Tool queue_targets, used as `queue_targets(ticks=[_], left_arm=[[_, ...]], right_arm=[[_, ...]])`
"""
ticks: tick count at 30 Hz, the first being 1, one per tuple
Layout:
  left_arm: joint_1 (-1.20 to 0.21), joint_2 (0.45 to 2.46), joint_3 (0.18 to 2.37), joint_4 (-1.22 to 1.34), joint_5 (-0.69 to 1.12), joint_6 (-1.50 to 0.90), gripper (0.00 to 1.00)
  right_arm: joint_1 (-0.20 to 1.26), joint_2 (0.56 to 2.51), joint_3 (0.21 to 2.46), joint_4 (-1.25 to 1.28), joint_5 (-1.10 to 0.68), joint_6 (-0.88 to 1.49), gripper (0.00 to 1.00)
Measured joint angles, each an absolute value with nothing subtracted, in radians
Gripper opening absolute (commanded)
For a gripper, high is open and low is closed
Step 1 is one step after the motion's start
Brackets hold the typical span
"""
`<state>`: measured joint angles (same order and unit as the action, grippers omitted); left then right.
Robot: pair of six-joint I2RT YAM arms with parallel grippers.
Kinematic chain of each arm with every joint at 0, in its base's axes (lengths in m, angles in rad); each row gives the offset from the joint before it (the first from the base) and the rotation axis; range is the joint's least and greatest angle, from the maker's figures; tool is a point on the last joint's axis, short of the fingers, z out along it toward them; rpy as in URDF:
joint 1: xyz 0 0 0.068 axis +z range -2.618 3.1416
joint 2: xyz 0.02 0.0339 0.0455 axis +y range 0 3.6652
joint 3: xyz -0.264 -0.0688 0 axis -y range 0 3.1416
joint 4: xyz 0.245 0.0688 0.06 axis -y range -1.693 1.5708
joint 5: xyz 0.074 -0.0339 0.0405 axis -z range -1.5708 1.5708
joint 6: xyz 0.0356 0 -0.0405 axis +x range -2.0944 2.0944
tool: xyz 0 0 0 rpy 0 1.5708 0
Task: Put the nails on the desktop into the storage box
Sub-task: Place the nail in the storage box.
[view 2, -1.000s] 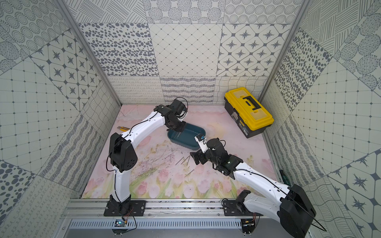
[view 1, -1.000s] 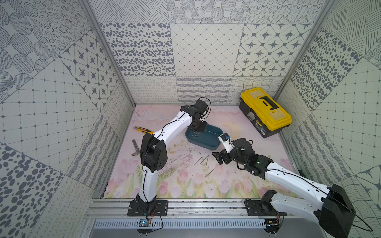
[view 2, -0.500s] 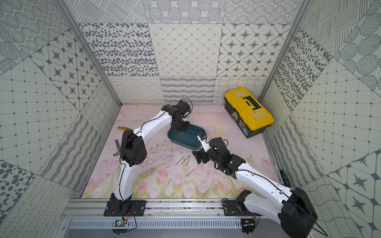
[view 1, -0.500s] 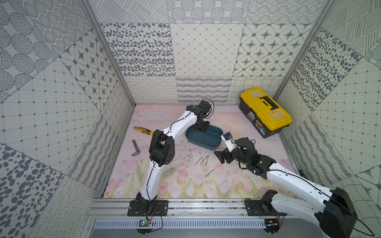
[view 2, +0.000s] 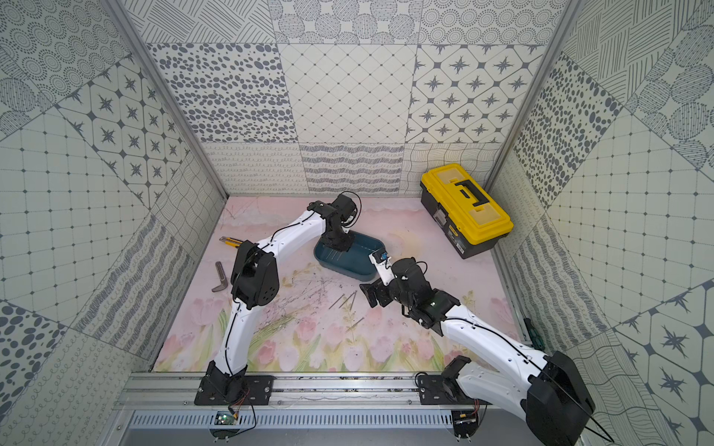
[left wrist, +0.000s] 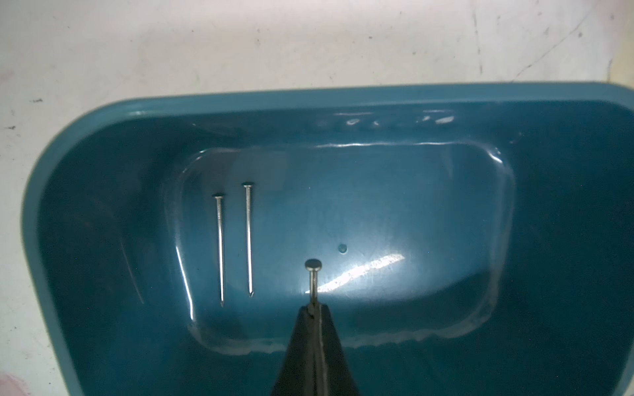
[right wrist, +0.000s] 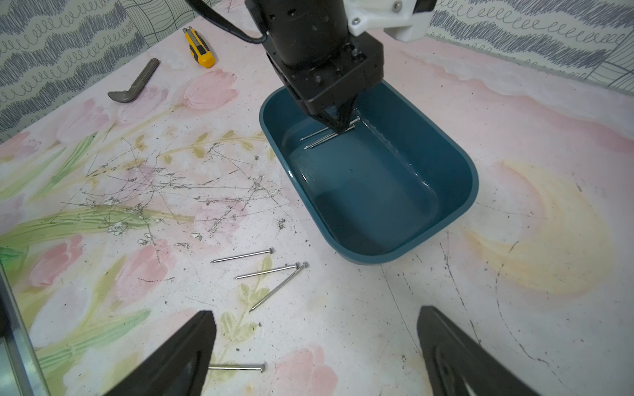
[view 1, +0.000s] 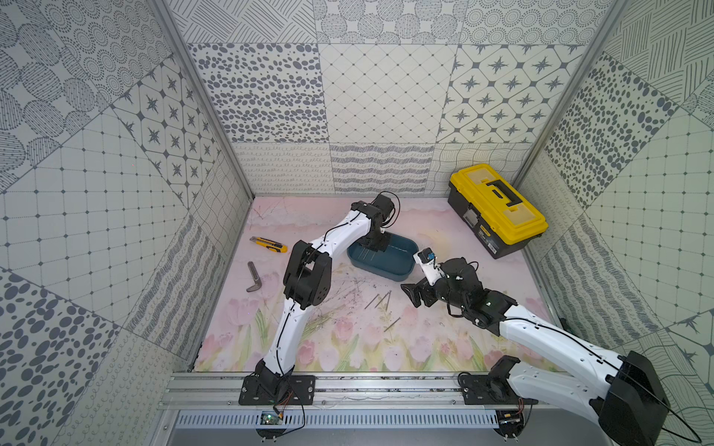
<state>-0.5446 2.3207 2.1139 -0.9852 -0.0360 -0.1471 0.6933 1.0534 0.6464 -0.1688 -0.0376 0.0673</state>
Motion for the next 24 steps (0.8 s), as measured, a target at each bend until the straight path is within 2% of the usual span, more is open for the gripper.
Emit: queue_targets(ticks=[24], left_arm=[[-0.540,2.415,2.162,-0.945,-0.064,-0.165,0.00]], right_arm=[[0.689,1.067,0.646,-0.170,-0.046,0.067,0.97]])
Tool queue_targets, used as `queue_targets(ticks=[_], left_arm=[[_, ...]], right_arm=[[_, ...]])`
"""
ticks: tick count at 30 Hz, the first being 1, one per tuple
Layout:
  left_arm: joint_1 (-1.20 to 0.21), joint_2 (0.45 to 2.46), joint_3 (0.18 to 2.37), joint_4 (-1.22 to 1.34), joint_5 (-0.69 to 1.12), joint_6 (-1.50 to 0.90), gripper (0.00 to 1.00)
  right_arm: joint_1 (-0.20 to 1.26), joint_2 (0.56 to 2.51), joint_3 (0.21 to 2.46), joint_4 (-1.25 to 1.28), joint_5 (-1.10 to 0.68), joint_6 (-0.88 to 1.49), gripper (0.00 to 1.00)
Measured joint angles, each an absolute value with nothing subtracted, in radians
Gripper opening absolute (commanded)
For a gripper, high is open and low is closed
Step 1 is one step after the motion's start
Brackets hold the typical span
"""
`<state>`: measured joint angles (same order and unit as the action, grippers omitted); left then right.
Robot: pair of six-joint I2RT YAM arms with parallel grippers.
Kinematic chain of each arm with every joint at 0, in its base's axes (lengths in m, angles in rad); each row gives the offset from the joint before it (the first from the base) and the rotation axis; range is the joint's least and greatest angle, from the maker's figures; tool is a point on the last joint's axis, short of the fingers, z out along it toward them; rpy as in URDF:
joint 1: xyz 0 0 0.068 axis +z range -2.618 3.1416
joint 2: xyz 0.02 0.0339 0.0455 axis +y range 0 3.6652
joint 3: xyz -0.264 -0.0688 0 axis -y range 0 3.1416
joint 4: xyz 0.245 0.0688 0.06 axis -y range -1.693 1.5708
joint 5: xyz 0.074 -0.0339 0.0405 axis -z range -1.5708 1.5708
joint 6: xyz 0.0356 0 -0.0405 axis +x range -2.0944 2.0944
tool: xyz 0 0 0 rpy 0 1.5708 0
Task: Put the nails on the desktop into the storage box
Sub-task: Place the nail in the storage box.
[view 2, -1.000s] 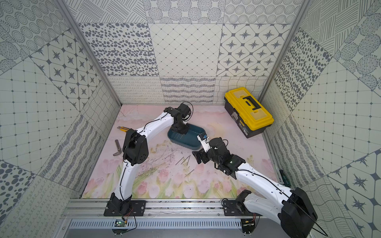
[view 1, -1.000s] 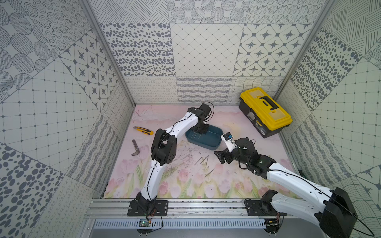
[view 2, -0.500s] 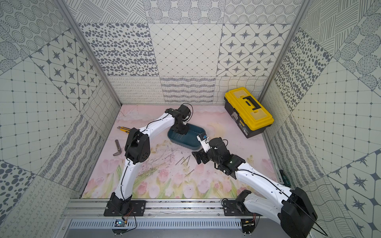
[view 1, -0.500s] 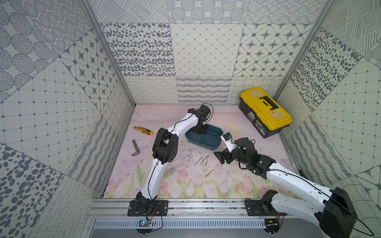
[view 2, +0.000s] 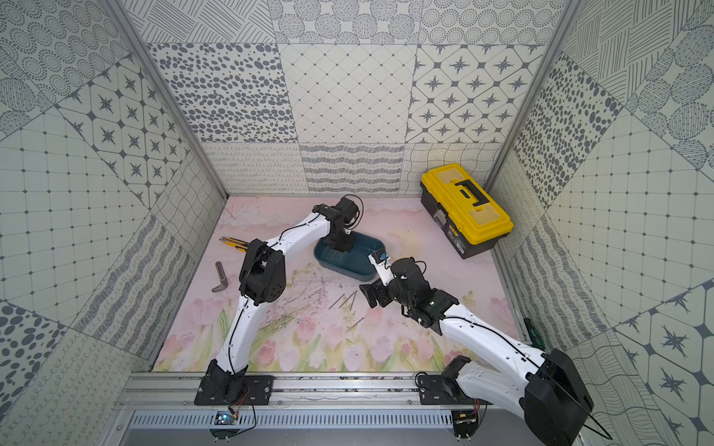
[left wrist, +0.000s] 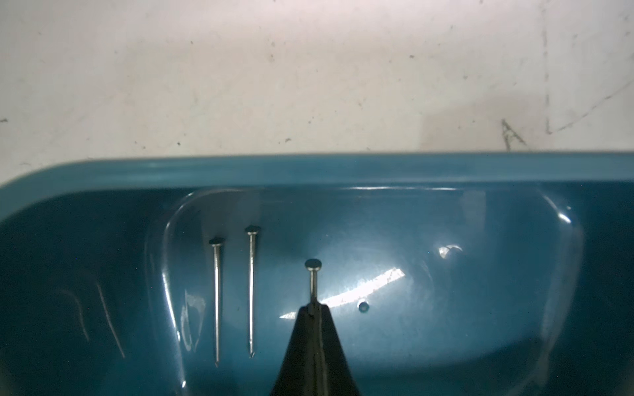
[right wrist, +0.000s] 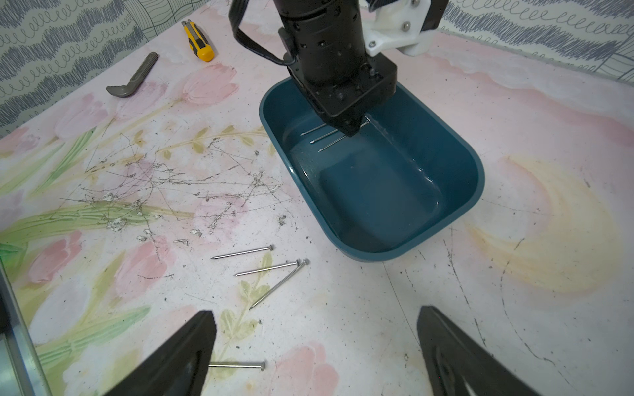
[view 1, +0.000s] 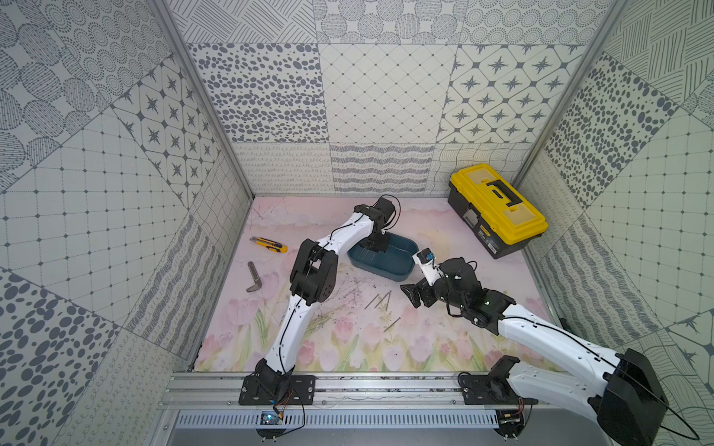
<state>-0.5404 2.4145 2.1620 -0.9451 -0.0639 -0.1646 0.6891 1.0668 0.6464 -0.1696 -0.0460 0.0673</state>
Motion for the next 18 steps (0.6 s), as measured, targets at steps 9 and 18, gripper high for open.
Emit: queue_targets(ticks=[9,18], left_arm=[[-0.540,2.439,2.168,-0.938,-0.083,-0.165,0.00],[-0.540,2.446,2.173,-0.929,-0.110,-0.164,0.00]], right_arm=[[0.683,1.067,0.646,-0.169,-0.054,0.067,0.97],[0.682,1.067,0.646,-0.169,-0.062,0.067,0.97]])
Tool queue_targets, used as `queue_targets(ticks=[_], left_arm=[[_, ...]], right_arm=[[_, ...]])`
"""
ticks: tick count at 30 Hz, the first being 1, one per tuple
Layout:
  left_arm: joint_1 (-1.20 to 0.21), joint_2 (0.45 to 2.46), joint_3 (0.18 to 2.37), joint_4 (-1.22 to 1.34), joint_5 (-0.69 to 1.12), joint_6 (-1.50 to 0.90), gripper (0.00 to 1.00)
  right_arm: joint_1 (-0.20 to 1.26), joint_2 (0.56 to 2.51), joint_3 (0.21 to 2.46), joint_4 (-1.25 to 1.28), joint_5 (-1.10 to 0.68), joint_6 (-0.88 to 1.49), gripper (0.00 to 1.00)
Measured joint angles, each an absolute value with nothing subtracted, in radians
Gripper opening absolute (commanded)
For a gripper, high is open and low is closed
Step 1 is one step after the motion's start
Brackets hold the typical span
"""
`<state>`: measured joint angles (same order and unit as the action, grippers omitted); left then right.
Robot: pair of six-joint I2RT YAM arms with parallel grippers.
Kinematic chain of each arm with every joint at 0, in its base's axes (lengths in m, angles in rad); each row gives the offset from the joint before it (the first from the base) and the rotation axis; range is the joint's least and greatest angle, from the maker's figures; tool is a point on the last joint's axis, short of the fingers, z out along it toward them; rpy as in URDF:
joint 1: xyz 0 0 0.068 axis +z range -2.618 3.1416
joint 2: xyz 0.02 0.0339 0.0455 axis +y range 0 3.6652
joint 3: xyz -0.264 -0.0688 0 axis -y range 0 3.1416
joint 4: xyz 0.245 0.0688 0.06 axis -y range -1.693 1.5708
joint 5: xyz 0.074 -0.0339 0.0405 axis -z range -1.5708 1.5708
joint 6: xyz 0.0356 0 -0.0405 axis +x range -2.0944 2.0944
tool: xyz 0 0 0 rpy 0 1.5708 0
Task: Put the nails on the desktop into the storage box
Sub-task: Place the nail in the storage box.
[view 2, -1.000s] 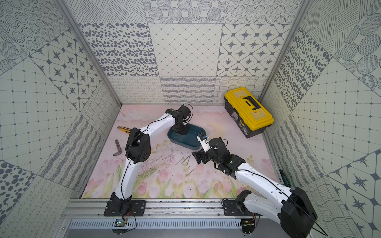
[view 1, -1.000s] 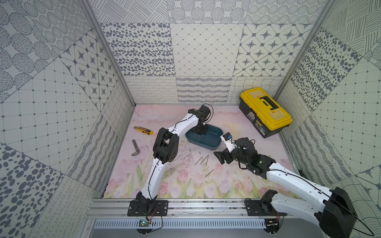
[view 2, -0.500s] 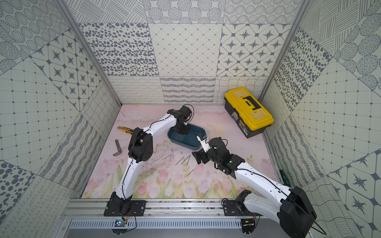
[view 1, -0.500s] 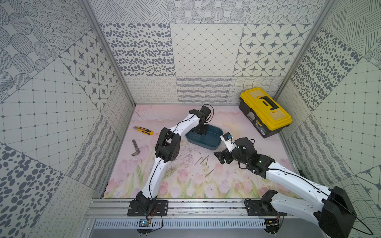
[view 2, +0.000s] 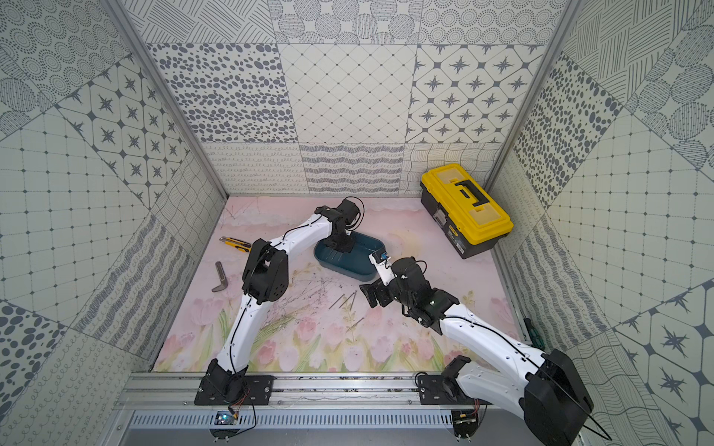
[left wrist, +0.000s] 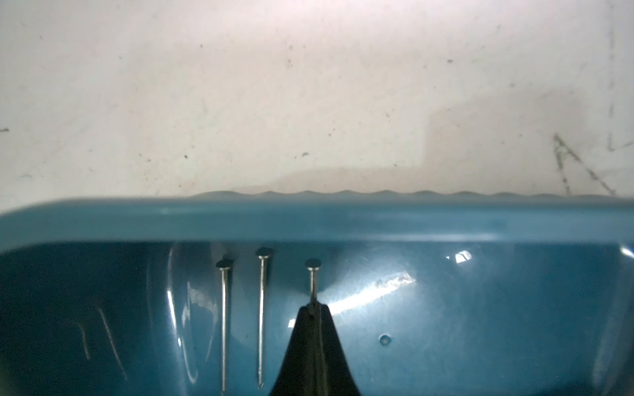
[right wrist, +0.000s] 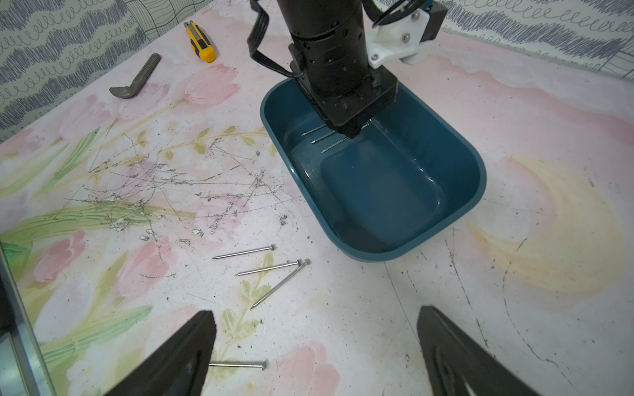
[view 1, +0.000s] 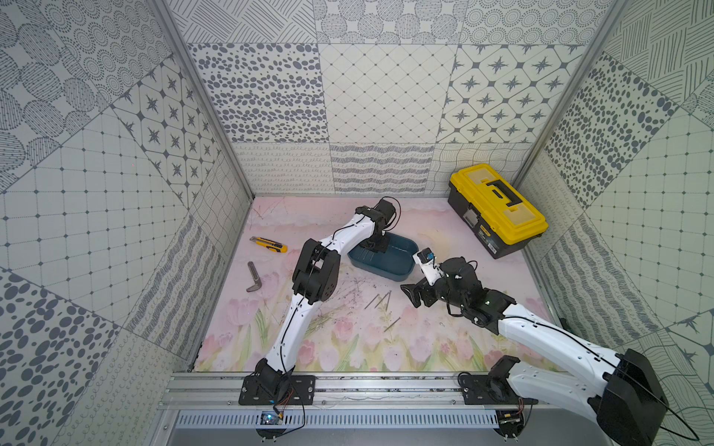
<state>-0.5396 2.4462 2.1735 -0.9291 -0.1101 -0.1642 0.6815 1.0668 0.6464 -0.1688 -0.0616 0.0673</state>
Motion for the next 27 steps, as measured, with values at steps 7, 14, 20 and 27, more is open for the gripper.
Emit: queue_targets(ticks=[7,14,20,27], left_arm=[[-0.540,2.455,2.183,-0.926,-0.115,-0.164,0.00],[-0.540,2.465,2.203,-0.925,-0.115,-0.161,0.00],[-0.540,2.474,2.211,-0.925,-0.125,-0.154,0.00],[-0.540,2.482,2.211,-0.925,-0.142,-0.146,0.00]], right_arm=[[0.676,1.067,0.646,-0.169,-0.066,0.067,0.97],[0.675,1.069,0.646,-0.169,-0.068,0.068,0.97],[0.672,1.069,0.646,-0.168,-0.071,0.067,0.97],[0.672,1.069,0.646,-0.168,-0.078,0.068,0.97]])
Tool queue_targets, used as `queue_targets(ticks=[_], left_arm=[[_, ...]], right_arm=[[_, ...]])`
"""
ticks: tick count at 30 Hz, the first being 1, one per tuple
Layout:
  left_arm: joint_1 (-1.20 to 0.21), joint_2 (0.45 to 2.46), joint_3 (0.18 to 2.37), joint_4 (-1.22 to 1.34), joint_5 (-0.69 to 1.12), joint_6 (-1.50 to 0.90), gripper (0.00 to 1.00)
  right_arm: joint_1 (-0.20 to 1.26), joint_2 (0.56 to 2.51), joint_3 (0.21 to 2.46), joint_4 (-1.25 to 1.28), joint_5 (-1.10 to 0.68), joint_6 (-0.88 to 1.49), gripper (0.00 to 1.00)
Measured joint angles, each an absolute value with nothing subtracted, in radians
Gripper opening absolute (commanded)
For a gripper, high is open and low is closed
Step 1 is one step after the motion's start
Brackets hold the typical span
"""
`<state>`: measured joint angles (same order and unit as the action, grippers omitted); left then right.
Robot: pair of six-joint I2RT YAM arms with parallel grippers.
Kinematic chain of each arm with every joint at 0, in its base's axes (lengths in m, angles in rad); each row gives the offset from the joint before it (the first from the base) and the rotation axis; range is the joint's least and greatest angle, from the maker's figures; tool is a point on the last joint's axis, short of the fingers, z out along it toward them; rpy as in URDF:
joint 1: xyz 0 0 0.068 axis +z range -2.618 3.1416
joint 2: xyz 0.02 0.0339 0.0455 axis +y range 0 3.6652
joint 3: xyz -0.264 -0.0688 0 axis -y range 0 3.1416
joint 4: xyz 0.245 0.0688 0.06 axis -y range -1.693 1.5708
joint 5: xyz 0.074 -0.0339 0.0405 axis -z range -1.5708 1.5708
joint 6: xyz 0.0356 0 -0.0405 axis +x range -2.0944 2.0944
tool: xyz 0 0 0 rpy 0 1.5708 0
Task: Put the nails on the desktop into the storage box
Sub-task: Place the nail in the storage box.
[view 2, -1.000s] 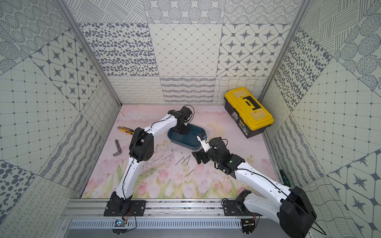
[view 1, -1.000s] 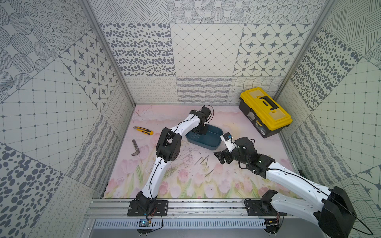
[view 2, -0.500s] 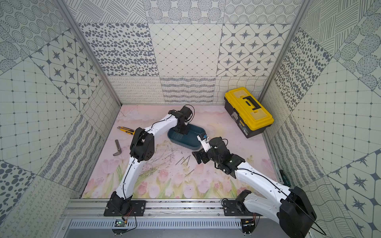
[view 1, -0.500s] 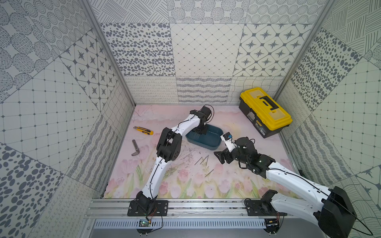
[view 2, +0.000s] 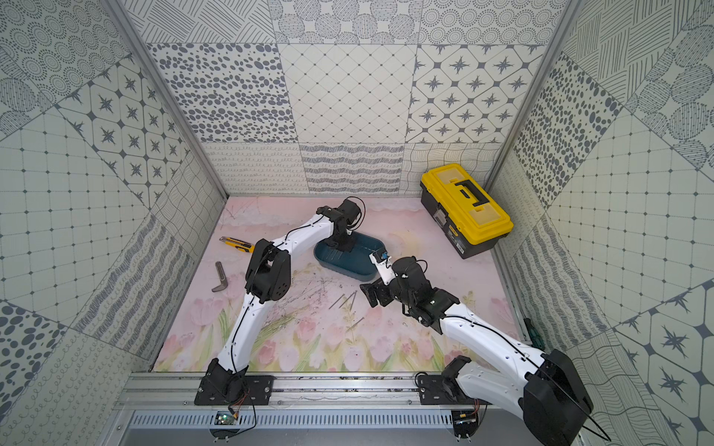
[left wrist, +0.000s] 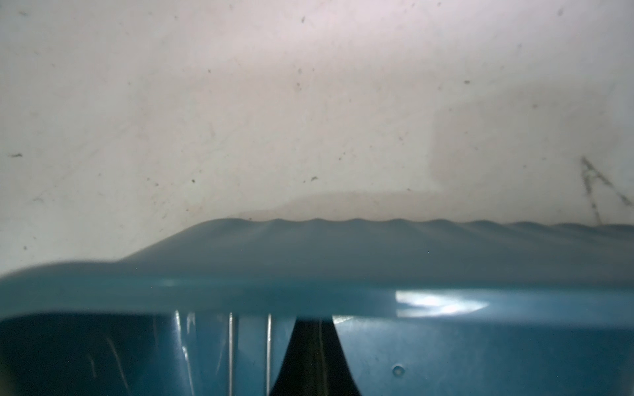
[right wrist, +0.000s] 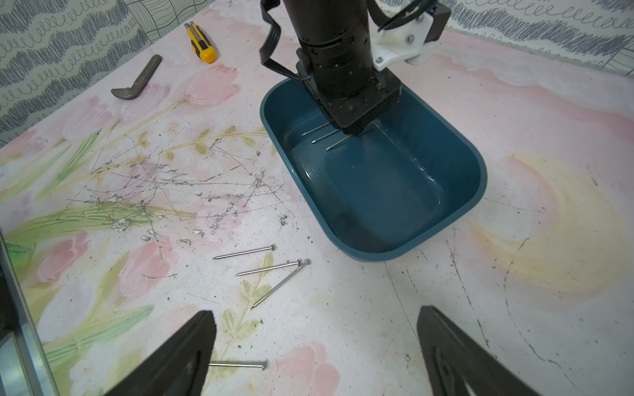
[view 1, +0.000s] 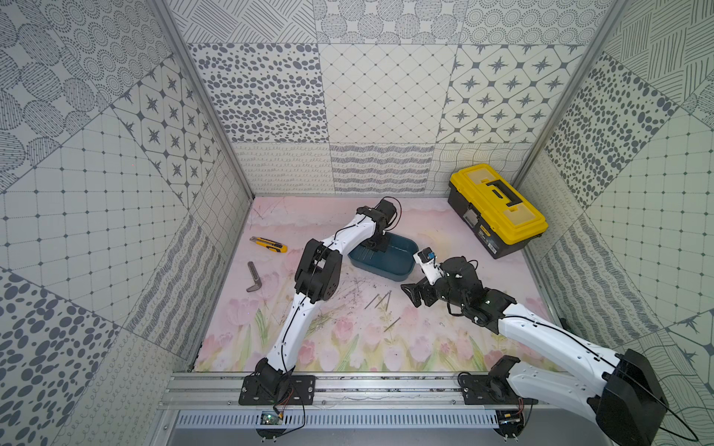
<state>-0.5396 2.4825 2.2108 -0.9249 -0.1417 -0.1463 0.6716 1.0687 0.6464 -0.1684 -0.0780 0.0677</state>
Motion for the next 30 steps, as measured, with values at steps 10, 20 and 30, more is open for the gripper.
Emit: queue_targets(ticks=[10,20,30], left_arm=[[-0.540,2.488,2.212,-0.925,-0.144,-0.142,0.03],[-0.541,2.493,2.216,-0.925,-0.145,-0.138,0.12],[-0.551,2.473,2.216,-0.925,-0.152,-0.135,0.19]], right_arm=[[0.672,1.069,0.646,-0.168,-0.079,0.068,0.97],[0.671,1.069,0.646,-0.168,-0.082,0.068,0.97],[0.670,1.069,0.646,-0.168,-0.085,0.068,0.97]])
